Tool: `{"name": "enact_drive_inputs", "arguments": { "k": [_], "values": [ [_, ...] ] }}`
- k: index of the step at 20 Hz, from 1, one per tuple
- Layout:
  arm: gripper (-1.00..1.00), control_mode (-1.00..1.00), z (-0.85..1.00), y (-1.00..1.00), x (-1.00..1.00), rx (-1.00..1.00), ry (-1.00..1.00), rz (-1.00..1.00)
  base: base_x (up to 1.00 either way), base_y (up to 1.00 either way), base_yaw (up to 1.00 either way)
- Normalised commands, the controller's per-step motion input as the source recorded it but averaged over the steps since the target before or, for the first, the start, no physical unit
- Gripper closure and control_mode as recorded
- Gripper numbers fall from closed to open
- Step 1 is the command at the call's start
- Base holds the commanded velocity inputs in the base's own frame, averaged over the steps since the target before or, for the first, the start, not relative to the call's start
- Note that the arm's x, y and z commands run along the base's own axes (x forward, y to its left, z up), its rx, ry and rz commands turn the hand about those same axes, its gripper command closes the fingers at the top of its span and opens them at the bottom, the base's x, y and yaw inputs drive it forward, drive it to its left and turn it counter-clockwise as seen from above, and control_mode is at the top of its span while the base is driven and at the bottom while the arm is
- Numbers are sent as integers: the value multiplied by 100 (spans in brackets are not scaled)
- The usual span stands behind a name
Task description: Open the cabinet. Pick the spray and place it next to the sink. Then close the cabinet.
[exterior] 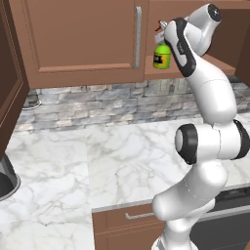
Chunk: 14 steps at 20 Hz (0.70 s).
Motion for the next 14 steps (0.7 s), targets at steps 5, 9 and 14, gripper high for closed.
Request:
{"name": "enact_drive_inputs", "arguments": {
  "k": [5, 9, 14],
  "values": [
    [-100, -100, -13, 2, 9, 0, 0, 0, 0, 0, 0],
    [-100, -100, -1, 2, 16, 0, 0, 0, 0, 0, 0],
    [-100, -100, 0, 1, 24, 0, 0, 0, 0, 0, 0]
  ]
}}
